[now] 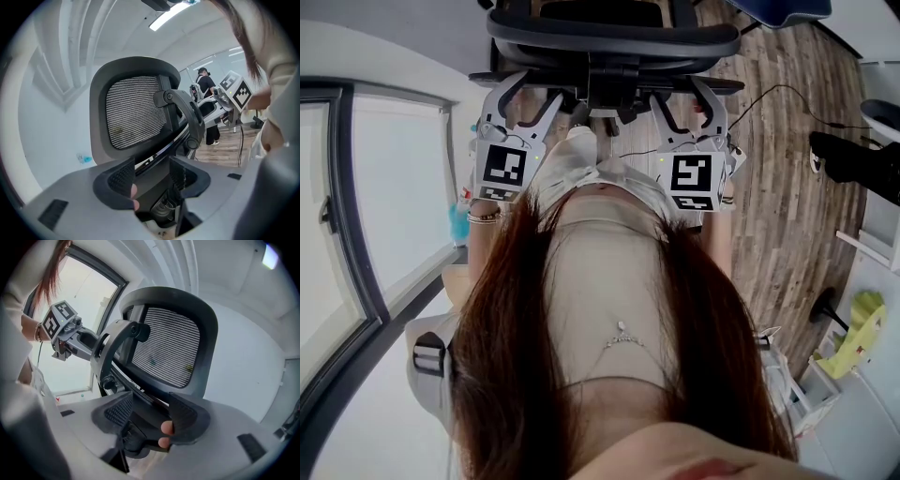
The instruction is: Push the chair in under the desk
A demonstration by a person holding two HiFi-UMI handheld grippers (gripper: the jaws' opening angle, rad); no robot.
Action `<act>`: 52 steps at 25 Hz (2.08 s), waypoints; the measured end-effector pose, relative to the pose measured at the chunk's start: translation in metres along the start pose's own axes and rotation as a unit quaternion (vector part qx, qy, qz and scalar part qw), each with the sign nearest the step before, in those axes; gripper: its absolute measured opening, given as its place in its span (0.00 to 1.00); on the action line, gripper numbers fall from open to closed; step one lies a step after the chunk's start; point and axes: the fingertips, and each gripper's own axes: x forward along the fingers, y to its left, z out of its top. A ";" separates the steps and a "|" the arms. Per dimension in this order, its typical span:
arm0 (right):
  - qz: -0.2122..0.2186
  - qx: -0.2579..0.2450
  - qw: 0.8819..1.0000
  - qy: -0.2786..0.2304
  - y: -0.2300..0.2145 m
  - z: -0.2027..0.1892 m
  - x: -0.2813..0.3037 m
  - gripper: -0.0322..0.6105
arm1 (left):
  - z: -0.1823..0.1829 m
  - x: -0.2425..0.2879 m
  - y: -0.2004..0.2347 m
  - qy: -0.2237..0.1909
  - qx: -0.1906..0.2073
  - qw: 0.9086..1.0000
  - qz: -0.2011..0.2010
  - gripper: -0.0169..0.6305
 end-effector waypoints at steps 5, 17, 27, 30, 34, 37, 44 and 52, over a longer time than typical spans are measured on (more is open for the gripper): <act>0.000 0.004 1.000 0.013 0.000 -0.005 0.000 0.43 | -0.003 0.002 0.001 0.008 0.018 1.000 0.003 0.36; 0.043 0.028 0.999 -0.007 0.002 -0.003 0.009 0.43 | -0.002 0.005 0.003 -0.006 0.013 1.000 -0.002 0.37; 0.047 0.029 0.998 -0.017 -0.001 -0.001 0.017 0.43 | -0.003 0.010 0.009 -0.001 0.000 1.000 -0.001 0.37; 0.045 0.029 0.998 -0.017 -0.002 -0.001 0.020 0.43 | -0.003 0.013 0.012 0.003 -0.002 1.000 0.000 0.37; 0.042 0.030 0.999 -0.014 -0.006 0.001 0.028 0.43 | -0.003 0.020 0.018 0.006 -0.003 1.000 0.002 0.37; 0.040 0.032 0.999 -0.013 -0.007 0.001 0.035 0.43 | -0.004 0.024 0.022 0.008 -0.005 1.000 0.003 0.37; 0.031 0.036 0.999 -0.017 -0.012 0.004 0.046 0.43 | -0.004 0.033 0.032 0.008 -0.008 1.000 0.008 0.37; 0.020 0.033 0.999 -0.034 -0.019 0.008 0.059 0.44 | -0.003 0.045 0.043 0.007 -0.009 1.000 0.011 0.38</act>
